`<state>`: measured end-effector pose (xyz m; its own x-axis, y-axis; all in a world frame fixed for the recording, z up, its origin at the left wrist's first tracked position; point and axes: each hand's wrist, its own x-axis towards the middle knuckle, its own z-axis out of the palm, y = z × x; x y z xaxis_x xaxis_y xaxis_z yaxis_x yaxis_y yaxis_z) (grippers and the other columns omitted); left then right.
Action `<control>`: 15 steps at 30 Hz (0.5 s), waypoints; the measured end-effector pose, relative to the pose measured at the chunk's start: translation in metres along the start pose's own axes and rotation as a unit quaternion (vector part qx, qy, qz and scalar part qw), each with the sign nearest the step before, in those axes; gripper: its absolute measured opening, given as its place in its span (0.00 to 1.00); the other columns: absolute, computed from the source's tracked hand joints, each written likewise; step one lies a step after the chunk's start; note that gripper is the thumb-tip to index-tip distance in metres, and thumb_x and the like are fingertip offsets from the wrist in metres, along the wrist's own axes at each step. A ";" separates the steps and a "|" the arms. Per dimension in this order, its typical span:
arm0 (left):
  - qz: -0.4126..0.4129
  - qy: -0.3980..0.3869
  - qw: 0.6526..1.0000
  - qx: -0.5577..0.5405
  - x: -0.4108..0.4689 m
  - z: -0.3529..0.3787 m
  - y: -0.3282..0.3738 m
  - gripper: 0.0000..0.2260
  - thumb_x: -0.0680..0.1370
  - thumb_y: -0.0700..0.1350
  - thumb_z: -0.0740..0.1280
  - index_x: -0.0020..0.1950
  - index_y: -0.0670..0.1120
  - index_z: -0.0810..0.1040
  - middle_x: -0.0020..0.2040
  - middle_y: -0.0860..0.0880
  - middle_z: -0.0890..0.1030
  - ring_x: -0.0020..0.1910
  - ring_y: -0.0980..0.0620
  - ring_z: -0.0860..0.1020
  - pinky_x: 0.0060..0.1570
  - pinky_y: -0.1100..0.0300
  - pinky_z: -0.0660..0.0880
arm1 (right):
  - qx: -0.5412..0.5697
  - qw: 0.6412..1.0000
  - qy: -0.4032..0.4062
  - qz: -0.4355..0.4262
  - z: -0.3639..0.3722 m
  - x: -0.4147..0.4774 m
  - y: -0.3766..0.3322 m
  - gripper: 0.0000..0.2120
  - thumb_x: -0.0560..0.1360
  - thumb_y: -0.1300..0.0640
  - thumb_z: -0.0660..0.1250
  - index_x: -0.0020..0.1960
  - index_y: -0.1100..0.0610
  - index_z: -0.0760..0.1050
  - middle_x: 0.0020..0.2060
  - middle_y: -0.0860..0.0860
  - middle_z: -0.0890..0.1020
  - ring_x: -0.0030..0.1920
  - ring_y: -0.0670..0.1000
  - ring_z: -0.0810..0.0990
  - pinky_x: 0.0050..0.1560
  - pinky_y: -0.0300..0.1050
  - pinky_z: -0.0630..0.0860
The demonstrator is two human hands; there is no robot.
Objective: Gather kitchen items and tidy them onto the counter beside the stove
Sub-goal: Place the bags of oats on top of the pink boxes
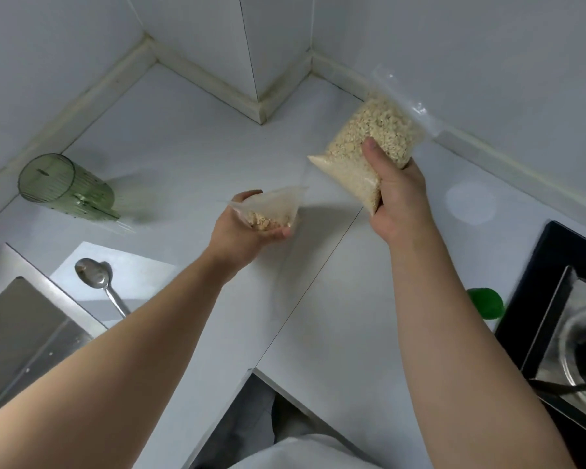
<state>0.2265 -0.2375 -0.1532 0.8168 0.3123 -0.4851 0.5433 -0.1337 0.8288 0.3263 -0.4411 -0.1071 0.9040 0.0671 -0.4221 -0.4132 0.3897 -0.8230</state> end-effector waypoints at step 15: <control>0.014 -0.024 0.997 -0.077 -0.039 -0.013 0.007 0.17 0.70 0.41 0.78 0.58 0.46 0.80 0.50 0.46 0.85 0.46 0.47 0.84 0.31 0.58 0.77 | -0.046 0.999 0.024 0.003 -0.007 -0.066 -0.004 0.22 0.71 0.56 0.77 0.63 0.55 0.77 0.55 0.50 0.85 0.55 0.49 0.84 0.59 0.51 0.80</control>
<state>0.1956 -0.2383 -0.1249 0.8416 0.2643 -0.4711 0.4870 0.0060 0.8734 0.2676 -0.4534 -0.0790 0.8962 0.0238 -0.4430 -0.4287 0.3030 -0.8511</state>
